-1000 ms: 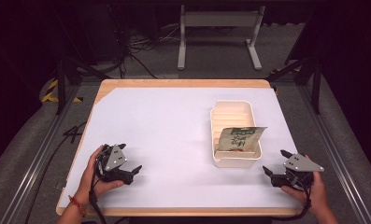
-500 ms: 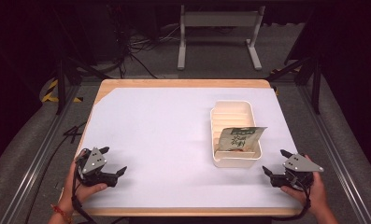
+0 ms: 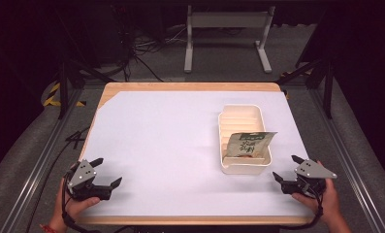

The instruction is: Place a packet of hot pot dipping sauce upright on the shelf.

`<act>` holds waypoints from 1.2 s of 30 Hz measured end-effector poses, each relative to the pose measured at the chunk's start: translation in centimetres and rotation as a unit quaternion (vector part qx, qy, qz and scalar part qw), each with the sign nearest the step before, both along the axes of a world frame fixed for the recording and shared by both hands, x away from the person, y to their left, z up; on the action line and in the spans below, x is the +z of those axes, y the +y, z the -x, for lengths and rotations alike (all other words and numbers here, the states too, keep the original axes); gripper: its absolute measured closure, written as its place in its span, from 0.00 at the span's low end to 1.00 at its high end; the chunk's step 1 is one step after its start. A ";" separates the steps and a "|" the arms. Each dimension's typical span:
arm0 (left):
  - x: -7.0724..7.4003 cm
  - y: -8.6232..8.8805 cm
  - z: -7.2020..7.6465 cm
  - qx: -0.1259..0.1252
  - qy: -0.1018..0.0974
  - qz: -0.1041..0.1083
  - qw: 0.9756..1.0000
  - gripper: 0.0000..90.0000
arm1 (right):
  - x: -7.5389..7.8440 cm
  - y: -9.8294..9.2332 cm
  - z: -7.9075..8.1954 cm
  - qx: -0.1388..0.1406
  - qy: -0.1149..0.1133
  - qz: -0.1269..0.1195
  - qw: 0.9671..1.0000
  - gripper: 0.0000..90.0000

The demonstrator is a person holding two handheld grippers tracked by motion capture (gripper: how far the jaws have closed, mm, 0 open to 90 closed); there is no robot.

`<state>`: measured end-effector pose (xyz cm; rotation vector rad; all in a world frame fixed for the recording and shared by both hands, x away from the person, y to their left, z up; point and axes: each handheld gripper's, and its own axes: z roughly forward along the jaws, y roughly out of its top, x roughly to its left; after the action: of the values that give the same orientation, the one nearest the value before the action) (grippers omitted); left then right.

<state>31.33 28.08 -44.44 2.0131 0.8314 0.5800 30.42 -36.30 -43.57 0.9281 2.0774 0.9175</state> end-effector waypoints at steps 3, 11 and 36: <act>-0.1 0.0 0.0 0.001 0.003 -0.001 1.000 0.08 | -0.1 0.0 0.0 0.002 -0.001 0.002 1.000 0.15; -0.7 -0.5 -0.1 -0.007 0.013 -0.003 1.000 0.07 | 0.1 0.2 0.1 0.006 -0.005 0.005 1.000 0.15; -0.7 -1.4 0.3 -0.004 -0.003 -0.022 1.000 0.08 | -0.3 0.3 -0.2 0.005 0.009 0.000 1.000 0.15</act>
<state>31.04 26.68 -45.09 2.0531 0.8138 0.6050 30.64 -36.01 -43.85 0.9293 2.0992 0.9183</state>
